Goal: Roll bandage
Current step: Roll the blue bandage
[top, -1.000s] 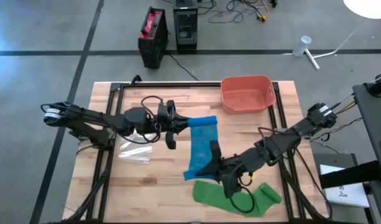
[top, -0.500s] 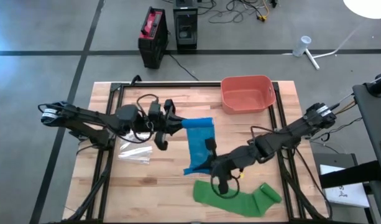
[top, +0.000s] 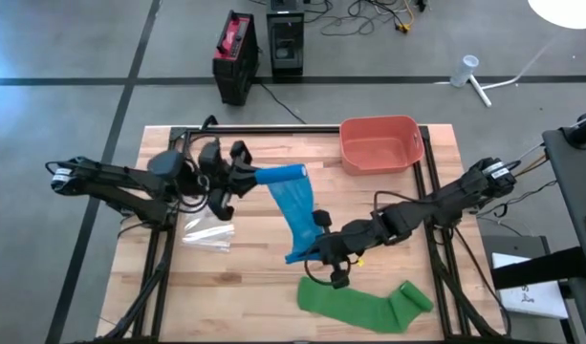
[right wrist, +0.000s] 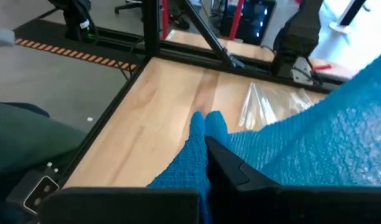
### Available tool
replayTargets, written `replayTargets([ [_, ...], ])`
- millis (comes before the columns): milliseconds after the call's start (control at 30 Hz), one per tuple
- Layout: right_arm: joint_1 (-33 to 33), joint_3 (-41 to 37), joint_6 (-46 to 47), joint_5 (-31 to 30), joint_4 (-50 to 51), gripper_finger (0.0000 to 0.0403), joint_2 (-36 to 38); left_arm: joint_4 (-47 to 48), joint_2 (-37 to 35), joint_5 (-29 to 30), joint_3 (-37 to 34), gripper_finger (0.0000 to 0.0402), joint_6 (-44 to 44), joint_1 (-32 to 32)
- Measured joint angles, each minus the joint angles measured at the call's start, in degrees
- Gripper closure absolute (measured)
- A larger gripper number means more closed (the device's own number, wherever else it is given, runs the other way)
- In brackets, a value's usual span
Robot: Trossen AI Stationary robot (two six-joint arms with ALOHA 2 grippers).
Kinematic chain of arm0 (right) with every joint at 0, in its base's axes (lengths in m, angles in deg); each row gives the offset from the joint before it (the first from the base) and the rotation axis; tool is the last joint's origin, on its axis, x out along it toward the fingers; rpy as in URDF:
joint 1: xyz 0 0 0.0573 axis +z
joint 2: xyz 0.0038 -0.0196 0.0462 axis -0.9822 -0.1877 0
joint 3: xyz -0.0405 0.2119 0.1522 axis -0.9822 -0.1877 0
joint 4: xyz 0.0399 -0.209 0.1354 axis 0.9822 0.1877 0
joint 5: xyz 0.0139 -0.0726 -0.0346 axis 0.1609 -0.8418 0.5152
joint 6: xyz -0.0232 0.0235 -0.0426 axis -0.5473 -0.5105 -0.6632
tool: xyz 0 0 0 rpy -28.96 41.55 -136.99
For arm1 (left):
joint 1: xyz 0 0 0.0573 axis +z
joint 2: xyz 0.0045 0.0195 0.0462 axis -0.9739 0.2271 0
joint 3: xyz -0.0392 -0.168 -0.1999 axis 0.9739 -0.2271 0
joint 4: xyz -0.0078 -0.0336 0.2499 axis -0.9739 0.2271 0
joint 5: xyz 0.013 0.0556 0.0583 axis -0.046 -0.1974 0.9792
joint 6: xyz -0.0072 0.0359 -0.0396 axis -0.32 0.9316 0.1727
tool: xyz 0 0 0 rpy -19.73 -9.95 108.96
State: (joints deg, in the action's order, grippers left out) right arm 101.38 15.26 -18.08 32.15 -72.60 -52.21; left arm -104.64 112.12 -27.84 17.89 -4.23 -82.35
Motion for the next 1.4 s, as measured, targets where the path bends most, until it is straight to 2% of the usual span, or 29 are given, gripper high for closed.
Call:
replayTargets([
  [167,0.0,2.4,-5.9,-0.4,0.7,0.0403,0.8,2.8,1.0,2.8,0.0,0.0396,0.0,0.0],
  [267,0.3,5.1,-9.5,-2.0,4.4,0.0403,1.4,4.1,2.3,4.7,0.0,0.0396,0.4,0.1],
  [467,1.0,12.3,-16.8,-14.7,20.6,0.0403,2.2,5.0,3.5,5.1,0.0,0.0396,1.0,0.1],
  [533,1.4,14.0,-19.9,-16.5,21.5,0.0403,2.2,5.3,4.3,6.2,0.0,0.0396,2.1,0.1],
  [633,1.7,14.9,-21.8,-15.1,19.6,0.0403,2.2,5.3,5.4,8.4,0.0,0.0396,4.4,0.1],
  [767,1.5,15.0,-17.7,-3.5,13.2,0.0403,2.2,5.0,6.9,9.4,0.0,0.0396,7.0,0.2],
  [867,1.7,15.0,-15.5,0.5,9.0,0.0403,2.2,4.6,8.0,9.3,0.0,0.0396,8.7,0.2],
  [1067,1.6,15.3,-19.7,-4.7,5.0,0.0403,3.2,5.2,10.5,9.3,0.0,0.0396,10.1,0.0],
  [1400,1.4,19.4,-26.5,-8.5,3.3,0.0403,4.6,5.2,14.6,7.3,0.0,0.0396,11.3,-0.2],
])
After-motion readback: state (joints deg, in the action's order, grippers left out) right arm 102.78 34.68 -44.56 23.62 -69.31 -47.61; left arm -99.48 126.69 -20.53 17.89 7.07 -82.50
